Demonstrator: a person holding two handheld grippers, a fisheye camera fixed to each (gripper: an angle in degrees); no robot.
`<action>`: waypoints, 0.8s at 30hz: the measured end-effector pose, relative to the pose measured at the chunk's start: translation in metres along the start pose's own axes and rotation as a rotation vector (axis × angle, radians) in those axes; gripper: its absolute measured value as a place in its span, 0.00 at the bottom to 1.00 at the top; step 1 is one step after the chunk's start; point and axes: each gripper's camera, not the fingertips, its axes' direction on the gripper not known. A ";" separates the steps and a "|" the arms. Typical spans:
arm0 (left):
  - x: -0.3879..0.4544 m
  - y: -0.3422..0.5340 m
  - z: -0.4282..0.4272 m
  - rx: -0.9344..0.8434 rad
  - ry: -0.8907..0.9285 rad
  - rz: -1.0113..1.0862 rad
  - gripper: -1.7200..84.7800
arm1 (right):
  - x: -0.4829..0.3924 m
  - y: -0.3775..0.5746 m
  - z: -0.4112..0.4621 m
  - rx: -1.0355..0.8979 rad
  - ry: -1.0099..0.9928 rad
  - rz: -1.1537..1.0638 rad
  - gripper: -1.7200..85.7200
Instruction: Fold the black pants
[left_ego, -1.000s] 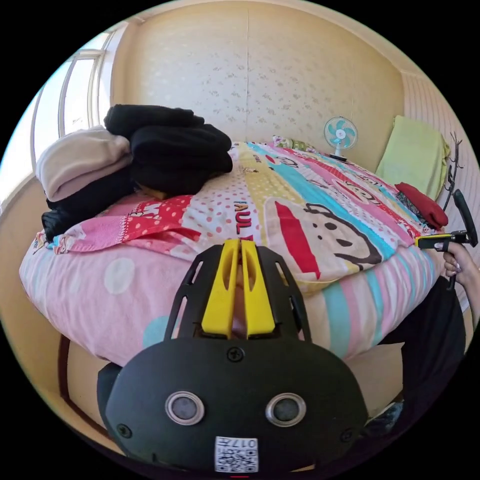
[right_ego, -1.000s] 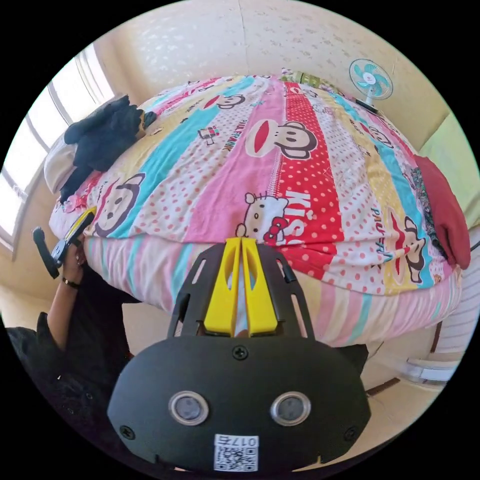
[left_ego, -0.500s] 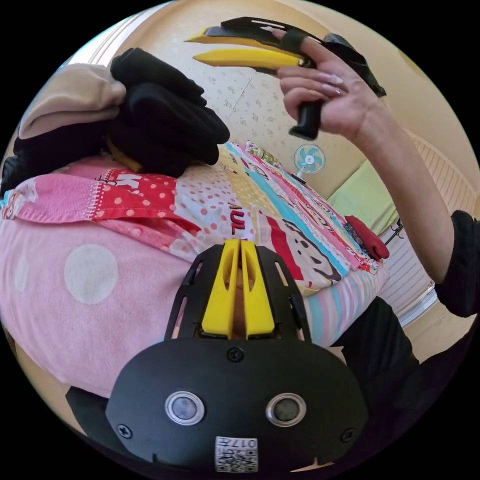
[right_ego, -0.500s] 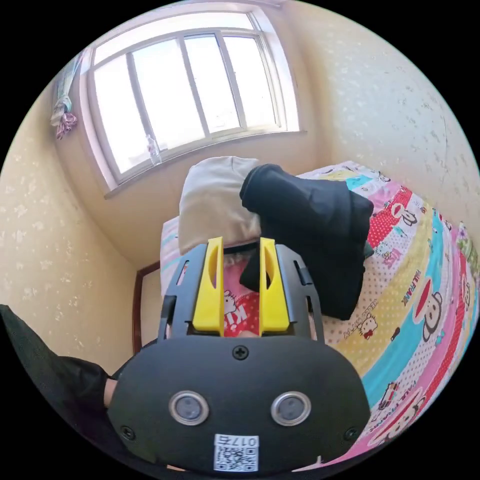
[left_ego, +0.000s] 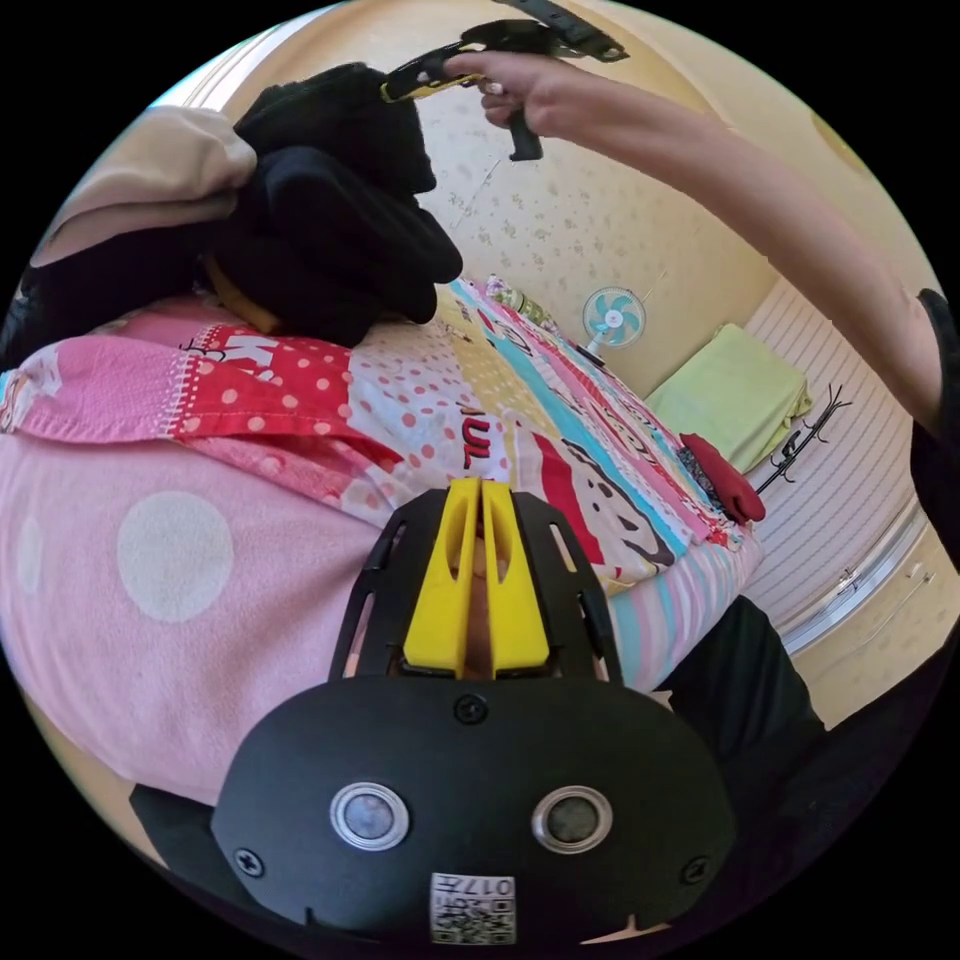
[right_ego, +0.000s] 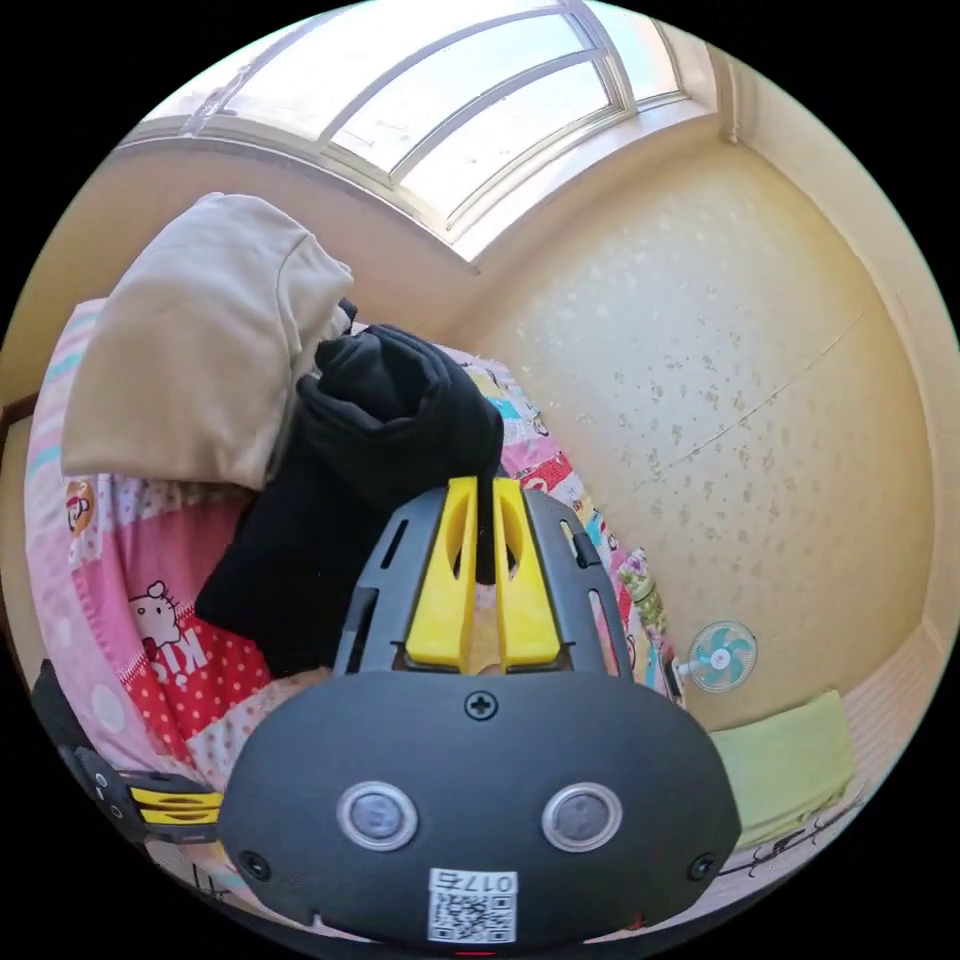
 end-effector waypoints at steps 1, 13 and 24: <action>-0.001 -0.001 -0.001 0.003 0.004 -0.002 0.01 | 0.021 0.037 -0.002 -0.010 0.014 0.035 0.06; -0.010 -0.012 -0.011 0.016 0.016 -0.021 0.01 | 0.096 0.490 -0.111 -0.442 0.365 0.290 0.04; -0.018 -0.014 -0.019 0.052 0.056 -0.037 0.01 | 0.088 0.453 -0.092 -0.284 -0.344 0.542 0.18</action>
